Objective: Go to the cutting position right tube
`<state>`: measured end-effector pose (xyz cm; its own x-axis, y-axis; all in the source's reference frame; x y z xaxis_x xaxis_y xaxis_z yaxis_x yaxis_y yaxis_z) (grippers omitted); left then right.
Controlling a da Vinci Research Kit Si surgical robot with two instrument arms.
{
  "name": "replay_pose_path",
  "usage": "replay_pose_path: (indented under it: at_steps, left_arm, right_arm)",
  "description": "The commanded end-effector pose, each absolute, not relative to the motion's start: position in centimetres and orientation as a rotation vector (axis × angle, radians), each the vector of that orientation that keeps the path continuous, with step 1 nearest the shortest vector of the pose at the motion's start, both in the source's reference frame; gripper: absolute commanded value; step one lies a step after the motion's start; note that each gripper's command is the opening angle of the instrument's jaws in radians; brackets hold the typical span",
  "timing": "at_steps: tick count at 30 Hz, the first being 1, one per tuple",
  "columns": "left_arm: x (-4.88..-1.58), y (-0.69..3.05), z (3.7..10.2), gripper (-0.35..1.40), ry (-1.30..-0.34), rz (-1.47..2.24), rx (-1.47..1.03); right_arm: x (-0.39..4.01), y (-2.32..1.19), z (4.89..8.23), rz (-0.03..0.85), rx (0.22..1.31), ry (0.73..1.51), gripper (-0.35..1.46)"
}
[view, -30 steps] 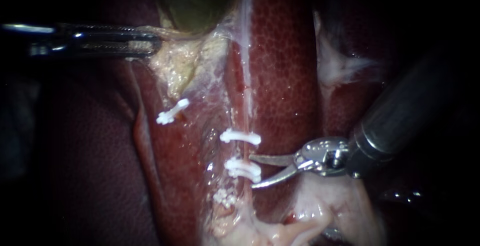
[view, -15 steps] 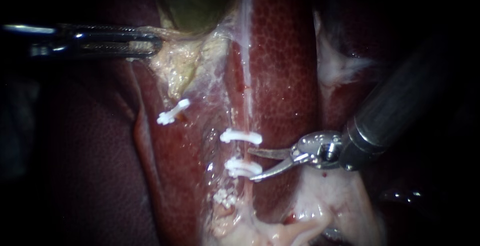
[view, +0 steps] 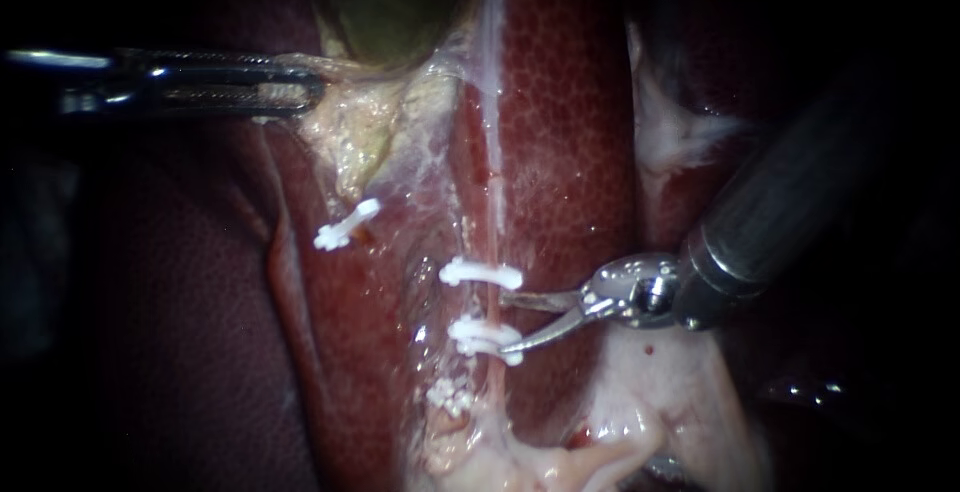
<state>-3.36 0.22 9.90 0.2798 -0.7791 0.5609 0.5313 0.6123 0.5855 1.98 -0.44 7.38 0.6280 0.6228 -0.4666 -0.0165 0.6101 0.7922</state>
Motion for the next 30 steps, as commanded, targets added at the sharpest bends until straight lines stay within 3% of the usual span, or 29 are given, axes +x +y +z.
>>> replay_pose_path:
  at_steps: [1, 14, 20, 30]
  left_arm:
    - [-3.36, 0.22, 9.89, -0.35, -0.932, -0.897, 0.309]
    - [-3.37, 0.2, 9.9, -0.35, -0.932, -0.896, 0.31]
    - [-3.37, 0.2, 9.9, -0.35, -0.932, -0.896, 0.31]
    - [-3.38, 0.19, 9.91, -0.35, -0.933, -0.895, 0.312]
  right_arm:
    - [2.0, -0.44, 7.37, 0.423, 0.844, 0.82, 1.21]
    - [2.18, -0.41, 7.37, 0.437, 0.857, 0.862, 1.21]
    - [2.31, -0.4, 7.38, 0.446, 0.87, 0.904, 1.31]
    - [2.42, -0.46, 7.43, 0.408, 0.962, 0.949, 1.31]
